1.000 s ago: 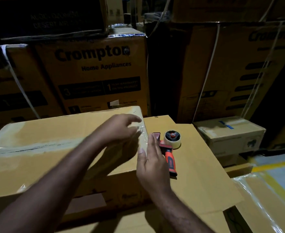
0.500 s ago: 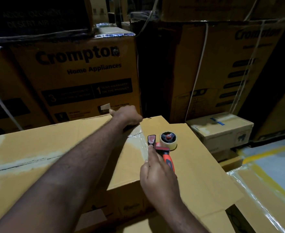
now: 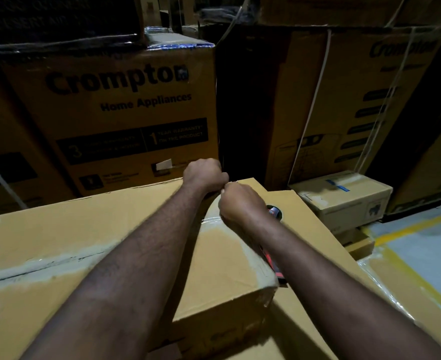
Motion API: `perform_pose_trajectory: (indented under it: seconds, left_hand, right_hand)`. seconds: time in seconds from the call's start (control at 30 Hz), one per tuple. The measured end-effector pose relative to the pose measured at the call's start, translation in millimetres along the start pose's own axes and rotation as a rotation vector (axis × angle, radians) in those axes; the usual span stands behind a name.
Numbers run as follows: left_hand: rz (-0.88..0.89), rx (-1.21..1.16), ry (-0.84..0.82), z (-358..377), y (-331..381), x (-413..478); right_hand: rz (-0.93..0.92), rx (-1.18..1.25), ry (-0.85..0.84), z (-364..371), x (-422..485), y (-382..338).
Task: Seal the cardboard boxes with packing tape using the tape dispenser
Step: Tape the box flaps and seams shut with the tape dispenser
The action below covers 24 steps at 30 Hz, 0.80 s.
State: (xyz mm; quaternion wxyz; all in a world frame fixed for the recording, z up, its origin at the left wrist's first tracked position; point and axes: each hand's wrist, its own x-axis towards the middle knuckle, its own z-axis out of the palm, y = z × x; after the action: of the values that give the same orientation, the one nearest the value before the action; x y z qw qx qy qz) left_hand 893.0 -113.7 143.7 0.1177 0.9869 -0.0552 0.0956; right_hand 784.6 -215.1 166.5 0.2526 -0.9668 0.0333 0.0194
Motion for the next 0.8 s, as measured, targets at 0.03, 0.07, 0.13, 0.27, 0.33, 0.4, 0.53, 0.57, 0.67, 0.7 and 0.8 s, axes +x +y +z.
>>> perform_pose_trajectory:
  seconds: [0.03,0.07,0.13,0.27,0.33,0.4,0.53,0.57,0.67,0.7,0.8]
  left_hand:
    - [-0.004,-0.013,-0.031,-2.1,-1.2,3.8]
    - [-0.013,-0.025,-0.063,-4.9,-2.7,7.1]
    - [-0.029,-0.033,-0.112,-9.5,-8.4,13.7]
    - [-0.008,-0.062,-0.107,-6.6,-8.8,12.5]
    - [0.016,-0.072,-0.092,-4.6,-4.4,10.0]
    - [0.018,-0.077,-0.1,-6.1,-1.0,9.2]
    - [0.003,-0.071,-0.117,-11.9,4.9,5.3]
    - [-0.002,-0.069,-0.125,-12.1,6.9,4.3]
    - [-0.016,-0.065,-0.134,-13.0,14.5,0.3]
    - [-0.018,-0.059,-0.128,-13.0,15.5,-0.5]
    - [-0.034,-0.062,-0.103,-12.3,15.8,-4.6]
  right_hand:
    - [0.02,0.038,-0.004,0.9,12.8,-3.8]
    - [0.036,0.075,-0.005,2.2,22.5,-7.0]
    - [0.029,0.091,0.006,8.4,33.7,-9.6]
    - [-0.015,0.063,0.051,14.1,26.9,-3.4]
    - [-0.015,0.052,0.052,11.1,14.9,5.3]
    - [-0.026,0.02,0.035,8.9,-3.4,18.8]
    - [-0.082,0.007,-0.012,7.8,-53.7,44.2]
    - [-0.076,0.034,-0.013,5.3,-66.4,48.0]
    - [-0.06,0.101,-0.031,-4.9,-103.0,58.2]
    - [-0.06,0.119,-0.036,-5.0,-113.2,63.1]
    - [-0.053,0.185,-0.028,-2.2,-140.7,75.0]
